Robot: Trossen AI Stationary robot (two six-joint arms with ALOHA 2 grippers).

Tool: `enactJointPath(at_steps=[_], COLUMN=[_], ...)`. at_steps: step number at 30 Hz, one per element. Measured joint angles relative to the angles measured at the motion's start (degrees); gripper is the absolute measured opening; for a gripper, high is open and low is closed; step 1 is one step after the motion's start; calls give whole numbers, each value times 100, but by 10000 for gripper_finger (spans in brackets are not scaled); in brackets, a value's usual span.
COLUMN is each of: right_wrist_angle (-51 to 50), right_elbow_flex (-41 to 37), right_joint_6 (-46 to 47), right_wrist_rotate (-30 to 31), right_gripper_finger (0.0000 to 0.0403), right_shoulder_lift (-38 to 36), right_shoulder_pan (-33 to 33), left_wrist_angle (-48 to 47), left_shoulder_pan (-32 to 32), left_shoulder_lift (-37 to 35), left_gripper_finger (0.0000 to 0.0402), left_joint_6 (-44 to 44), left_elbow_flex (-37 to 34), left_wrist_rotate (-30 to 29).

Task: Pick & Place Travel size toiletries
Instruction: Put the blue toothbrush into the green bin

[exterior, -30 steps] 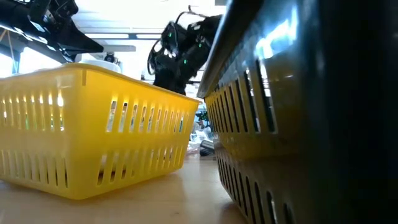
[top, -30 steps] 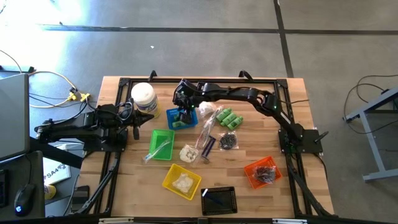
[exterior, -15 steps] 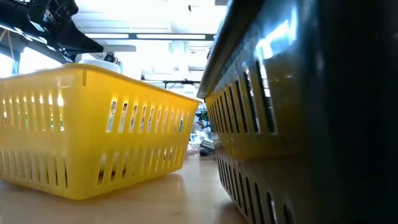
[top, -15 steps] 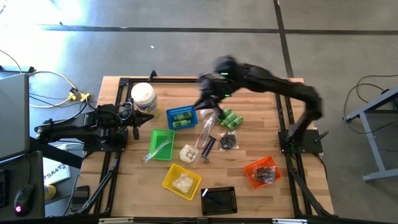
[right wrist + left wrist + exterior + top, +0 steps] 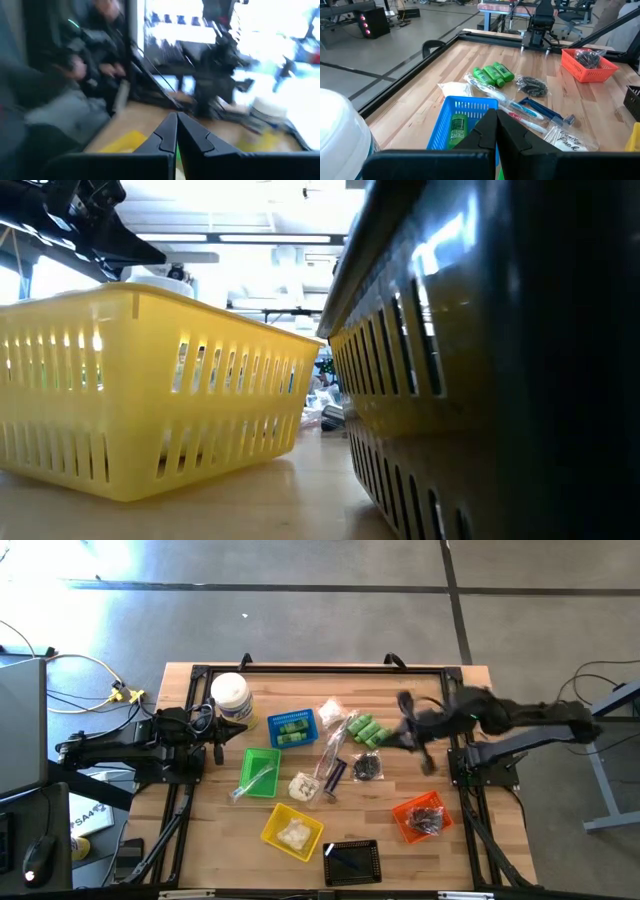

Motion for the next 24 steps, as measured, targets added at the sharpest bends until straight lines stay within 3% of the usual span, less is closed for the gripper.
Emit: enactJointPath(at_steps=[3, 8, 15, 20, 24], right_wrist_angle=[1338, 2039, 2556, 3158, 3251], right_elbow_flex=[-1128, -2496, -3463, -3929, -4128], right_joint_6=[449, 906, 1185, 1176, 1086], right_wrist_rotate=[-52, 554, 655, 668, 826], right_gripper_finger=[3, 3, 3, 3, 3], right_shoulder_lift=[-865, -2063, -2333, -2347, -2347], right_shoulder_pan=[-17, -18, 138, 353, 493], left_wrist_angle=[-76, 100, 1500, 2114, 1604], left_shoulder_pan=[0, 0, 0, 0, 0], left_shoulder_lift=[0, 2, 422, 1957, 3557], left_gripper_finger=[0, 0, 0, 0, 0], left_joint_6=[-13, -5, -292, -363, -436], left_elbow_flex=[0, -2, 85, 703, 1868], left_wrist_rotate=[49, 114, 475, 668, 524])
